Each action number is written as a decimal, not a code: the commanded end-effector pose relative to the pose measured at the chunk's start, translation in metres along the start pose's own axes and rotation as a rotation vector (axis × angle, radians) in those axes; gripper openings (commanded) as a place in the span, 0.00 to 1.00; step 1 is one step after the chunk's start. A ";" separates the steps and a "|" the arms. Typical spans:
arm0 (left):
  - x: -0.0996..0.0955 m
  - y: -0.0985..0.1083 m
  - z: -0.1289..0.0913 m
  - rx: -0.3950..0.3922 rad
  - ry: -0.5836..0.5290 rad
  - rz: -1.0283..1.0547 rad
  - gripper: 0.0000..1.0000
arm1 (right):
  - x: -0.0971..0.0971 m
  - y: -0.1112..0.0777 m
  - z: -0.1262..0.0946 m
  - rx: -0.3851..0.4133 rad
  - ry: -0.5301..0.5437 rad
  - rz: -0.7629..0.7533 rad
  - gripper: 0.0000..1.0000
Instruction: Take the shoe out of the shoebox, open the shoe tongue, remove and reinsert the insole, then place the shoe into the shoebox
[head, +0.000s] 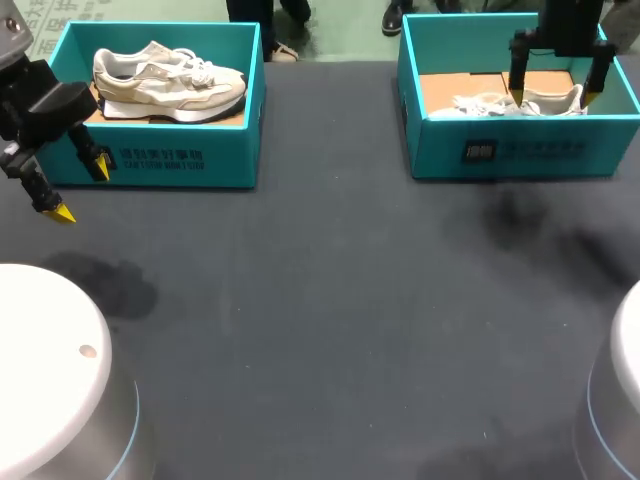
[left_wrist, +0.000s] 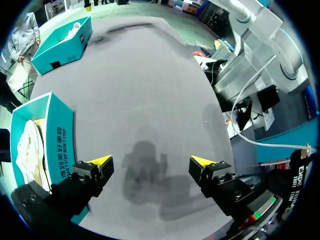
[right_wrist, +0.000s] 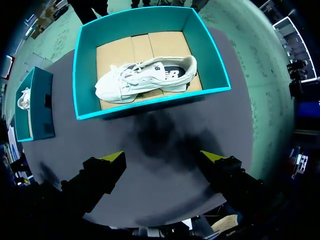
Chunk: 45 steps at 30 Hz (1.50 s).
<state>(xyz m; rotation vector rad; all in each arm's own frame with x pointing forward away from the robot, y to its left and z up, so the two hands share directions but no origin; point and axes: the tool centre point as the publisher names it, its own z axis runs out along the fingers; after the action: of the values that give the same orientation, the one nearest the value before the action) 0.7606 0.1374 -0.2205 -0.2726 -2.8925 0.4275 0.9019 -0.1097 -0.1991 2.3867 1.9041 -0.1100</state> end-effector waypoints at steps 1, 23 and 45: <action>0.001 0.000 0.000 -0.003 -0.001 0.000 1.00 | 0.000 -0.020 -0.003 -0.045 -0.002 0.006 1.00; -0.103 0.071 -0.083 -0.301 0.266 0.963 1.00 | 0.000 -0.024 -0.003 -0.045 0.000 0.008 1.00; -0.171 0.098 -0.090 -0.452 0.070 1.030 1.00 | 0.000 -0.024 -0.003 -0.045 0.000 0.008 1.00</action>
<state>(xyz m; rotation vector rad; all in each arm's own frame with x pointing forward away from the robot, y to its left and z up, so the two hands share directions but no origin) 0.9499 0.2084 -0.1911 -1.8033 -2.4720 -0.1496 0.8794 -0.1045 -0.1967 2.3646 1.8778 -0.0678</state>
